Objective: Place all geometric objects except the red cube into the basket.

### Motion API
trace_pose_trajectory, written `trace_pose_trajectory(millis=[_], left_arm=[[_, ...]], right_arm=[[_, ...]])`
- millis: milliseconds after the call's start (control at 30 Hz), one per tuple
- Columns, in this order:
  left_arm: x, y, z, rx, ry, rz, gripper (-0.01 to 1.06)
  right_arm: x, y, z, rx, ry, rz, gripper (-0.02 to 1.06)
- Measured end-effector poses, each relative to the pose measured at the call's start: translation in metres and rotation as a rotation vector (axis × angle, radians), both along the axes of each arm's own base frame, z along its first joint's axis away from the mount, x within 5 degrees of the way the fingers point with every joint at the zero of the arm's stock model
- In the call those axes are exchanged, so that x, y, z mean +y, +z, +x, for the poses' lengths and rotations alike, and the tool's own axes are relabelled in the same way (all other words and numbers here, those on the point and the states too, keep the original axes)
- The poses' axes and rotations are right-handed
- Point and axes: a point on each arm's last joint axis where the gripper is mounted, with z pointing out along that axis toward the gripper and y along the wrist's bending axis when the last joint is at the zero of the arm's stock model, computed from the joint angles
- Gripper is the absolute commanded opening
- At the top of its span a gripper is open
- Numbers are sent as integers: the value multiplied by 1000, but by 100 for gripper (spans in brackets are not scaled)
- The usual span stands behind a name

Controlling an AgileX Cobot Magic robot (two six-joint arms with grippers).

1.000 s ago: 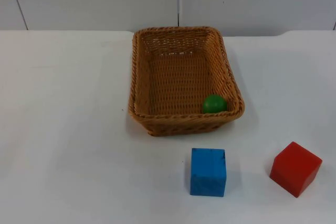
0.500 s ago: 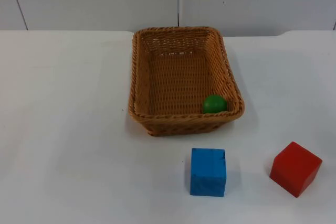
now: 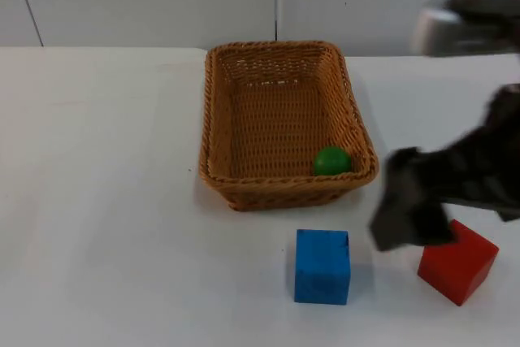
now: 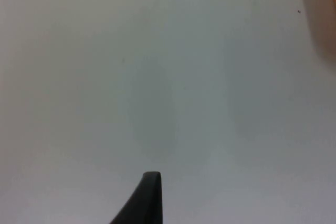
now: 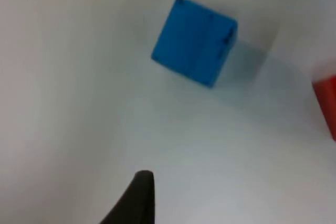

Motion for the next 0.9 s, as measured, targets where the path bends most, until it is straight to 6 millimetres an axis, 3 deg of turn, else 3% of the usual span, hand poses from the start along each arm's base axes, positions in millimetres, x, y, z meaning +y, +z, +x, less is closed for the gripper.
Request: trace_pose_trajectory(millis=[100, 233, 267, 433, 733, 800, 867, 900], left_arm=[[0, 0, 0, 0, -2, 2, 105], [0, 0, 0, -2, -13, 8, 105], [0, 0, 0, -2, -13, 8, 105], [0, 0, 0, -3, -18, 12, 105], [0, 0, 0, -7, -19, 13, 105], [0, 0, 0, -7, -19, 13, 105], [0, 0, 0, -7, -19, 13, 105], [0, 0, 0, -7, -19, 13, 105]], right_arm=[[14, -4, 6, -27, -16, -17, 100], [44, -30, 24, -66, -88, -44, 100], [44, -30, 24, -66, -88, -44, 100], [59, -68, 35, -35, -162, -27, 100], [71, -107, 41, -13, -191, 22, 99], [72, -118, 42, -4, -207, 19, 95], [72, -123, 42, 3, -212, 13, 82], [72, -128, 42, 10, -219, 7, 82]])
